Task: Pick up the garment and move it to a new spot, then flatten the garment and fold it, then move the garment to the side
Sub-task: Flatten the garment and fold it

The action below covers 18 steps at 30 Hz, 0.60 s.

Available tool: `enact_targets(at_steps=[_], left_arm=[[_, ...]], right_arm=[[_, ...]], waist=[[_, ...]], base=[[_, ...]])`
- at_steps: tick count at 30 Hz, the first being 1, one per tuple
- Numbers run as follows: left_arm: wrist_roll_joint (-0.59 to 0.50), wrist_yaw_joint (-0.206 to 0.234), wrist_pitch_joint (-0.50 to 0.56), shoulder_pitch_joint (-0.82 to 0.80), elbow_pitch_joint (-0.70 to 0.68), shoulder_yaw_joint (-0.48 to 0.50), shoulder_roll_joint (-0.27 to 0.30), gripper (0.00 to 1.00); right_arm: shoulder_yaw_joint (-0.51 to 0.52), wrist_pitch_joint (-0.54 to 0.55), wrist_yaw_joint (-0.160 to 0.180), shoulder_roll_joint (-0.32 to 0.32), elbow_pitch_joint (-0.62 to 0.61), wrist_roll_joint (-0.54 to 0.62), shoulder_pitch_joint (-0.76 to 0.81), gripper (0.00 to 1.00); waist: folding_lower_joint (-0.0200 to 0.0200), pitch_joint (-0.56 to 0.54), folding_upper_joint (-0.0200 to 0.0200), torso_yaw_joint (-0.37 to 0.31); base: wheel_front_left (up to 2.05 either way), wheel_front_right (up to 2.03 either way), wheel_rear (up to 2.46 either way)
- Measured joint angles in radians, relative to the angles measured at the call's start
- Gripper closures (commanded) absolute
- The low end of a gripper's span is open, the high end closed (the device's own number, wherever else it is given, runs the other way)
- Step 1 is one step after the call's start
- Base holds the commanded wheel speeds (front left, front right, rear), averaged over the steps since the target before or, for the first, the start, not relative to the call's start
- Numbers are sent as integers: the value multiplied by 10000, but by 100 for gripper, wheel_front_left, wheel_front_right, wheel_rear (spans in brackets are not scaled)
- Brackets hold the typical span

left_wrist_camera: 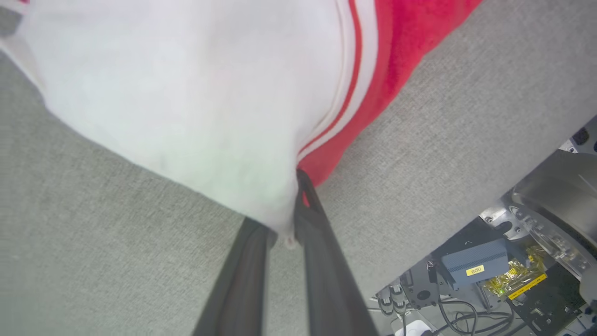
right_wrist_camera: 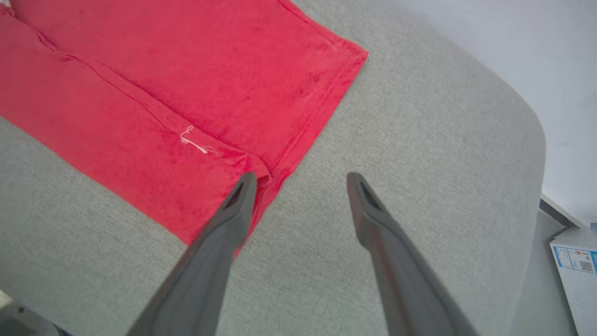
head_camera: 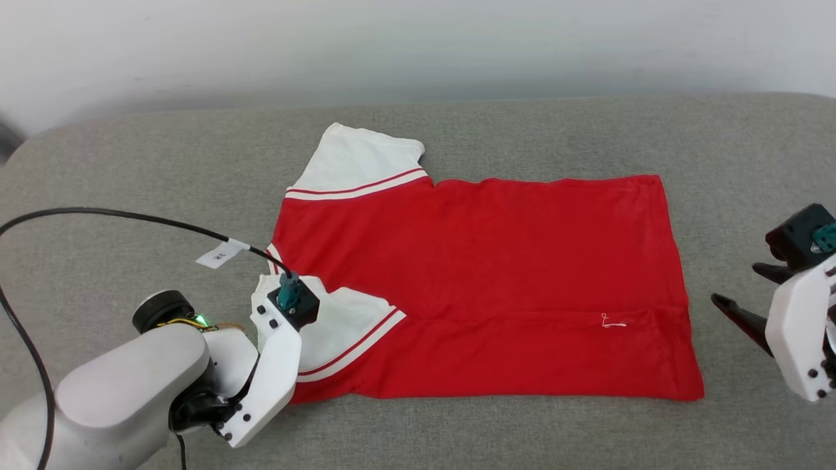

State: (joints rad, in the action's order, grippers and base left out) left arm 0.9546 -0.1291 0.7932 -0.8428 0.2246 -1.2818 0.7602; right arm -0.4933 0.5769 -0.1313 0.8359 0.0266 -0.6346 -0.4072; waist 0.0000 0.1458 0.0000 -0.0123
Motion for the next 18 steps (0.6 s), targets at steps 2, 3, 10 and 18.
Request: enact_targets(at_steps=[2,3,10,18], left_arm=[[10,0,-102,-44,-130,2,96,100],[48,0,-132,-65,-165,0,125,100],[-144,0,-232,-231,-378,0,138,100],[-217,0,-410,-482,-451,-2,-79,100]], right_arm=[[-447,945,0,470,-186,-408,-325,0],[-660,1446,0,675,-209,-637,-452,0],[-1615,3549,0,895,445,-1475,-844,0],[-2021,3120,0,-58,1701,-1689,-495,0]], waist=[[0,-20,0,71],[0,-18,0,108],[0,267,0,322],[0,784,0,679]], base=[[0,0,0],[0,0,0],[0,0,0],[0,0,0]])
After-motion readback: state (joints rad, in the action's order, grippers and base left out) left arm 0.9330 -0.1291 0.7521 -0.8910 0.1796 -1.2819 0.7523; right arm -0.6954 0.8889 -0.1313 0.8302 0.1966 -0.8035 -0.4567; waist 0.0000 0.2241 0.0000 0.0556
